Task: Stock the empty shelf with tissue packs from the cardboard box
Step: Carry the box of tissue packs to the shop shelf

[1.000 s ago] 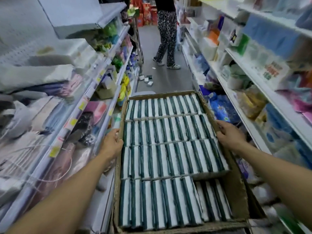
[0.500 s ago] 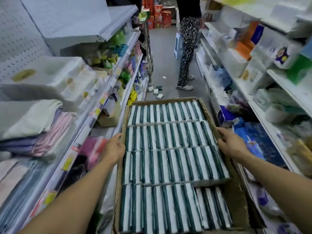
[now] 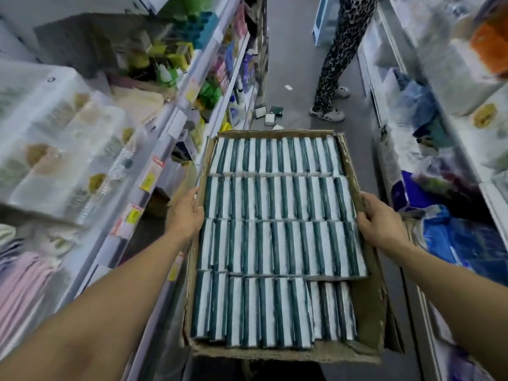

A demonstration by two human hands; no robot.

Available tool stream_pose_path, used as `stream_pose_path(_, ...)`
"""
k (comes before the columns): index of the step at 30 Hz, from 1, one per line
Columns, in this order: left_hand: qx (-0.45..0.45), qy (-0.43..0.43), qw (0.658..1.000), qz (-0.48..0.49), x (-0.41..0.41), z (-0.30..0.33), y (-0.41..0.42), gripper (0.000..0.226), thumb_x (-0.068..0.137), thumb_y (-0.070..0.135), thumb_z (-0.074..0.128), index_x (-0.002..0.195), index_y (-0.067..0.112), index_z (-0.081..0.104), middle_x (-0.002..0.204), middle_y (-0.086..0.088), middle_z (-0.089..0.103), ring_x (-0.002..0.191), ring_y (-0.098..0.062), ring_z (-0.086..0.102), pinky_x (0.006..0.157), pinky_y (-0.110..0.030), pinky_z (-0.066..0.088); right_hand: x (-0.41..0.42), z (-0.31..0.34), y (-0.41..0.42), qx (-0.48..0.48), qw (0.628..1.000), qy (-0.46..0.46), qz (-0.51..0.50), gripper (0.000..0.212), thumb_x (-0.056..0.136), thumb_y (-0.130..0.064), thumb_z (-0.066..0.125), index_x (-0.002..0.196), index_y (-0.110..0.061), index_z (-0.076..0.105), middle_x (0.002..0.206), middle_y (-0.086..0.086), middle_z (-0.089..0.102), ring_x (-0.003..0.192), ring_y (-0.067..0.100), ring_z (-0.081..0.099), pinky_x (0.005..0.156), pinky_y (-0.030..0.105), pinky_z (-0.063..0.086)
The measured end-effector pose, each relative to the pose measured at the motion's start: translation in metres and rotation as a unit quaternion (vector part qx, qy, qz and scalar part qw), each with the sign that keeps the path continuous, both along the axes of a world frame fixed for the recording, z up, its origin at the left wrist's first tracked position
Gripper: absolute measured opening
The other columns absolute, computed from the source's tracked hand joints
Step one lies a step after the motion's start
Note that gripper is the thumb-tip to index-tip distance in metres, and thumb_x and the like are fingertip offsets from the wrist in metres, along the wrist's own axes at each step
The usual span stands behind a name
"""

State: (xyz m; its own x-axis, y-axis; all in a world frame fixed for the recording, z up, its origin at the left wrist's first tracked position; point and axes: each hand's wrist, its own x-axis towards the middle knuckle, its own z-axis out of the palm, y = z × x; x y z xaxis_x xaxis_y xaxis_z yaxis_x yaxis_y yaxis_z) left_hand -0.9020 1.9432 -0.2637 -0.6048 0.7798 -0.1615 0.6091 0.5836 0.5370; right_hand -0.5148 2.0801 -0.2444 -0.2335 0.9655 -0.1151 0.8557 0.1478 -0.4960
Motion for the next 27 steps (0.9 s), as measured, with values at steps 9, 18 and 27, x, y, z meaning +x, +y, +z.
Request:
stream_pose_path(9,-0.034,-0.037,0.999,0.009,-0.063,-0.066,0.095,0.054,0.093,0.011,0.052,0.143,0.03,0.043,0.116,-0.003,0.067,0.102,-0.025,0.063,0.095,-0.04,0.05,-0.07,-0.071,0.116,-0.024,0.999,-0.023,0.041,0.05,0.088,-0.012,0.05,0.136,-0.026,0.045,0.106,0.008,0.069,0.093,0.034,0.063,0.08,0.042,0.05)
stream_pose_path(18,-0.058,-0.031,0.997,0.049,-0.102,-0.116,0.142,0.057,0.094,0.014,0.056,0.146,0.028,0.038,0.122,-0.01,0.066,0.106,-0.031,0.063,0.095,-0.048,0.052,-0.112,-0.117,0.169,-0.049,0.997,-0.021,0.06,0.044,0.09,-0.01,0.049,0.133,-0.02,0.044,0.087,0.004,0.063,0.083,0.033,0.062,0.076,0.041,0.049)
stream_pose_path(27,-0.09,0.04,0.994,0.04,-0.106,-0.127,0.156,0.052,0.098,0.013,0.054,0.147,0.023,0.041,0.119,-0.016,0.066,0.103,-0.036,0.062,0.093,-0.046,0.051,-0.12,-0.146,0.17,-0.083,0.994,-0.017,0.066,0.044,0.091,-0.015,0.047,0.134,-0.02,0.039,0.09,0.008,0.068,0.081,0.033,0.062,0.075,0.04,0.048)
